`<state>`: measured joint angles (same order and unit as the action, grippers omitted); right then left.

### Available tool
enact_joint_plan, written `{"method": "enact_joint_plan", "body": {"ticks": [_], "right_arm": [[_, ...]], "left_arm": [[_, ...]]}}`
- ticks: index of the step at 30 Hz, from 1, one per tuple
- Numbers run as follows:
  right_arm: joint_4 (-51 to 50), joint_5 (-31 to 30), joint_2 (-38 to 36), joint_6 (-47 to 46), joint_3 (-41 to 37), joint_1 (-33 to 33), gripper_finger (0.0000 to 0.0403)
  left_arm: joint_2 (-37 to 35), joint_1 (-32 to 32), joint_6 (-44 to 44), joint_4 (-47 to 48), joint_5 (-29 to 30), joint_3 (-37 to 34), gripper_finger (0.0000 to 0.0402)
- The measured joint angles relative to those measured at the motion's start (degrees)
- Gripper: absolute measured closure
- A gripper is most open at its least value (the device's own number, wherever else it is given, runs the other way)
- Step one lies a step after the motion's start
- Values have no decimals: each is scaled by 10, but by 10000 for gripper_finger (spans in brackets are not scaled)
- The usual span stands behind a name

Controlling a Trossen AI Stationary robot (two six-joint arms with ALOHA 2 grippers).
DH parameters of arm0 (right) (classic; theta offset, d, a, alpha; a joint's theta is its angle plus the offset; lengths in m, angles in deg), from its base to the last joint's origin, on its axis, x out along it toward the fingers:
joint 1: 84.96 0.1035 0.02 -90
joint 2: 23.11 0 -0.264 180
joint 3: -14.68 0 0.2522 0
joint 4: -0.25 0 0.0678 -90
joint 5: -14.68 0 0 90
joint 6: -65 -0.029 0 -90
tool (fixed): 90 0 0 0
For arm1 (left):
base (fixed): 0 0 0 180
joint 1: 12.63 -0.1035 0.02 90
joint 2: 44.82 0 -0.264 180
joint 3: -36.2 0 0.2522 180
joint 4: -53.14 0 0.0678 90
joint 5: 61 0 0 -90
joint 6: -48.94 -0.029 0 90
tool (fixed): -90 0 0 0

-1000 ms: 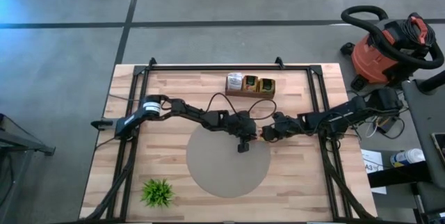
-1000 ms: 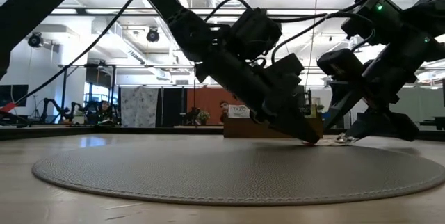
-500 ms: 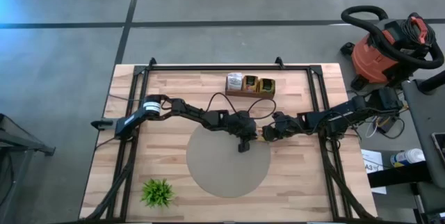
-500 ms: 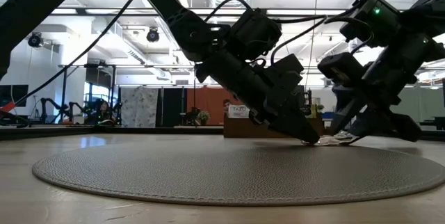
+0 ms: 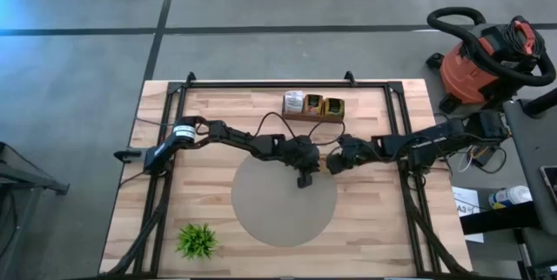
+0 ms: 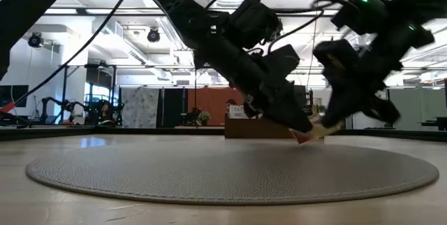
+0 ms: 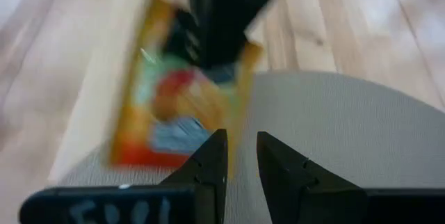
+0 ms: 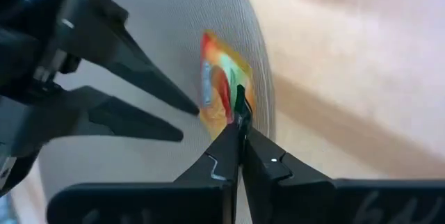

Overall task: Pick & Place Tea
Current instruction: Put the orange tea bag into the middle section of the wooden organizer

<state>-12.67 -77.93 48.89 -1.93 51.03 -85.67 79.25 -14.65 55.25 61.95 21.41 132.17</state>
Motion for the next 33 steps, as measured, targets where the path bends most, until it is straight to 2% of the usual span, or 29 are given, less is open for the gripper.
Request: {"method": "enact_joint_plan", "body": {"ticks": [7, 10, 15, 19, 25, 33], "right_arm": [[-261, -37, 2, 219, 167, -42, 393], [-360, -67, 3, 335, 241, -66, 394], [-467, -107, 5, 488, 344, -117, 394], [-497, -111, 27, 589, 409, -160, 394], [-534, -111, 134, 746, 510, -206, 394], [-651, -111, 326, 883, 683, -235, 394]], "left_arm": [[-43, 3, 59, 88, 1, -2, 327], [-90, 11, 71, 88, 29, -29, 328], [-212, 35, 92, 37, 163, -144, 328], [-319, 38, 159, -61, 194, -264, 328], [-414, 35, 249, -157, 207, -390, 328], [-471, 39, 315, -170, 241, -449, 328]]}}
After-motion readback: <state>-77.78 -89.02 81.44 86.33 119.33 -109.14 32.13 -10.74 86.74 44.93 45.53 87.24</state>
